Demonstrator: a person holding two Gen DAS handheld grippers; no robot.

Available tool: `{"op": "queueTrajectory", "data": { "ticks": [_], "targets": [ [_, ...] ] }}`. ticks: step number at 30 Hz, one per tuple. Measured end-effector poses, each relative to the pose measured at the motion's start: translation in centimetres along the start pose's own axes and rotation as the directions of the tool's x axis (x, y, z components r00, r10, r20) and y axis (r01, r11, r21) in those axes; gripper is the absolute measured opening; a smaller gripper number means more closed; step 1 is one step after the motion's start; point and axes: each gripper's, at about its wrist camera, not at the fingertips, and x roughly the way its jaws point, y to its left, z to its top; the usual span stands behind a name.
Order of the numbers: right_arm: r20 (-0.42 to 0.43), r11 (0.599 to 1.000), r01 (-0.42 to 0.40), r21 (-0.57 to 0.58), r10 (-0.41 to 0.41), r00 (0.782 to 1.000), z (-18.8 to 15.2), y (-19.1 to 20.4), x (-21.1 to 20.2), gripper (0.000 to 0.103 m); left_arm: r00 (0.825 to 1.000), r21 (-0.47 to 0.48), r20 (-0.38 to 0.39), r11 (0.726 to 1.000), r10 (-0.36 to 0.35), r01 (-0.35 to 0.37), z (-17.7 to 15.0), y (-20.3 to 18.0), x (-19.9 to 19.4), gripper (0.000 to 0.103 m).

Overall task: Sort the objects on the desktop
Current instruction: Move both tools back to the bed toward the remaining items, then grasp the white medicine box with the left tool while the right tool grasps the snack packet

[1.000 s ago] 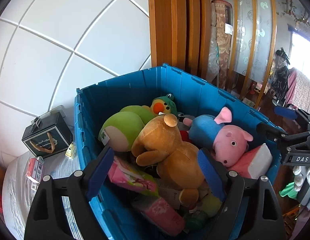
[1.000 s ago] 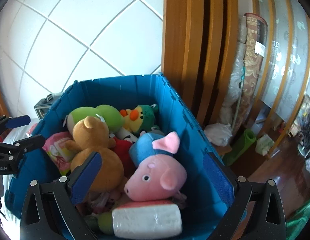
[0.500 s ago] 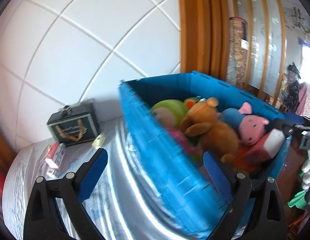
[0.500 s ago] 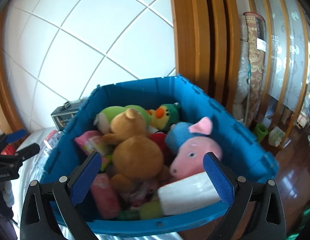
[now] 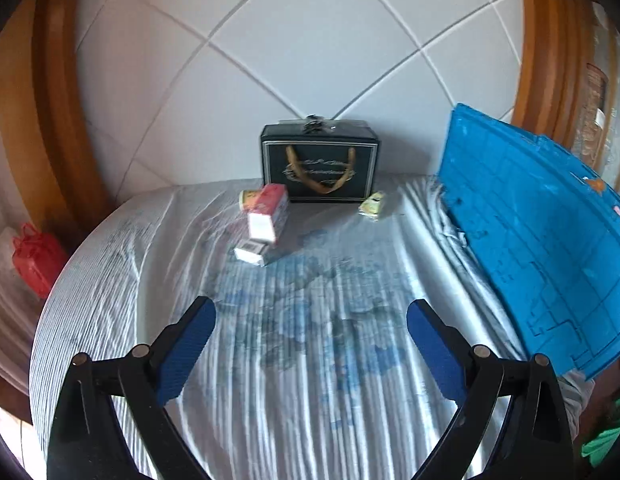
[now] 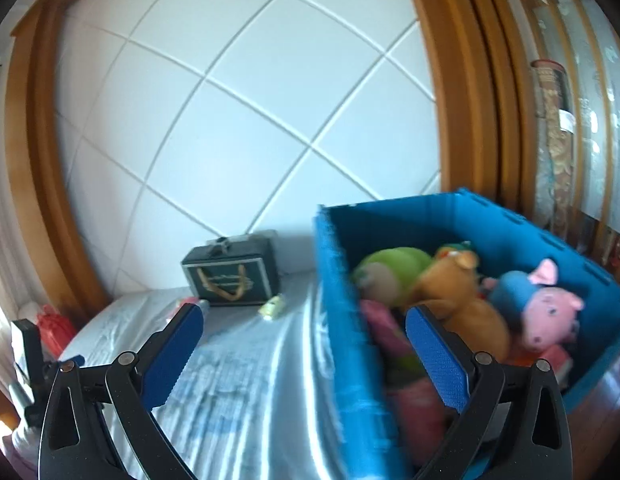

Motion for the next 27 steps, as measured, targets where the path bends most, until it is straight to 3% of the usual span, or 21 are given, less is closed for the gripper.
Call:
{"op": "queueTrajectory", "data": {
  "ticks": [6,14,22,27],
  "targets": [
    [-0.087,0.998,-0.037,-0.041,0.034,0.996,-0.8,6.6,5.2,0.103,0.999,-0.102,-0.027,0.994,0.033,-0.035,-0.7,7.7,2.7,0.098],
    [-0.209,0.996,-0.04,-0.086,0.022,0.978,-2.2,8.9,14.5,0.103,0.989,-0.181,-0.12,0.978,0.083,-0.104,-1.1,11.5,9.9,0.098],
    [-0.402,0.995,-0.052,-0.085,0.014,0.916,-6.7,6.8,27.8,0.103,0.961,-0.21,-0.264,0.968,0.076,-0.135,-0.7,10.6,21.7,0.098],
    [-0.499,0.999,-0.038,-0.032,0.017,0.867,-10.0,4.8,36.6,0.103,0.958,-0.174,-0.276,0.976,0.081,-0.133,1.3,8.8,28.6,0.098]
  ]
}}
